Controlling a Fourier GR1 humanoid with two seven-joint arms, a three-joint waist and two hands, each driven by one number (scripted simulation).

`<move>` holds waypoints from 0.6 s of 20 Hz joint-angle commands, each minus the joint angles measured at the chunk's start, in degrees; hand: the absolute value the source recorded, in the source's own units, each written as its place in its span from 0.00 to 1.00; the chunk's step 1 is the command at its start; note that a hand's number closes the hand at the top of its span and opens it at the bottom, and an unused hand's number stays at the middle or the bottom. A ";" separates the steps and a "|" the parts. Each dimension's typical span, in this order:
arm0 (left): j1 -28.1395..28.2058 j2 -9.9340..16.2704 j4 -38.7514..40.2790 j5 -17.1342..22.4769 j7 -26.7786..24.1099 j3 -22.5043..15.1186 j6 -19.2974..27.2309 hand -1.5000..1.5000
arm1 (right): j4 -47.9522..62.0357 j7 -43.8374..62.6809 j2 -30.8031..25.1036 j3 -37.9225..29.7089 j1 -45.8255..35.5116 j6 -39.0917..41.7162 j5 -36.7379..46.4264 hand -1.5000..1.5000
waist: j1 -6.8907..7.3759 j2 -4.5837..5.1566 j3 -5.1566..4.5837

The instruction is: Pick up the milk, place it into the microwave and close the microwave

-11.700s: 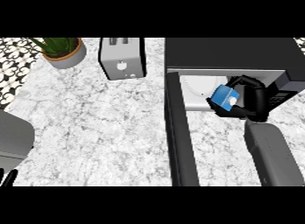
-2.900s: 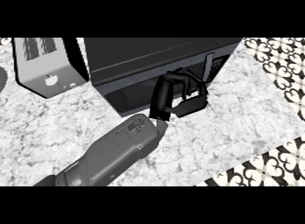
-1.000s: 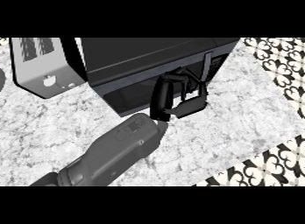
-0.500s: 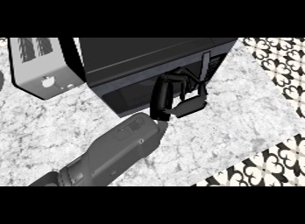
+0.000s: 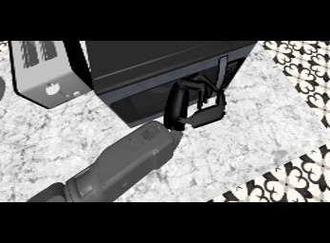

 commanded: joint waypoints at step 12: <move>0.05 0.01 10.91 4.51 4.89 -0.89 6.02 1.00 | -1.21 0.82 -3.03 -0.71 1.38 1.94 -4.98 0.00 | 2.99 -0.06 -0.29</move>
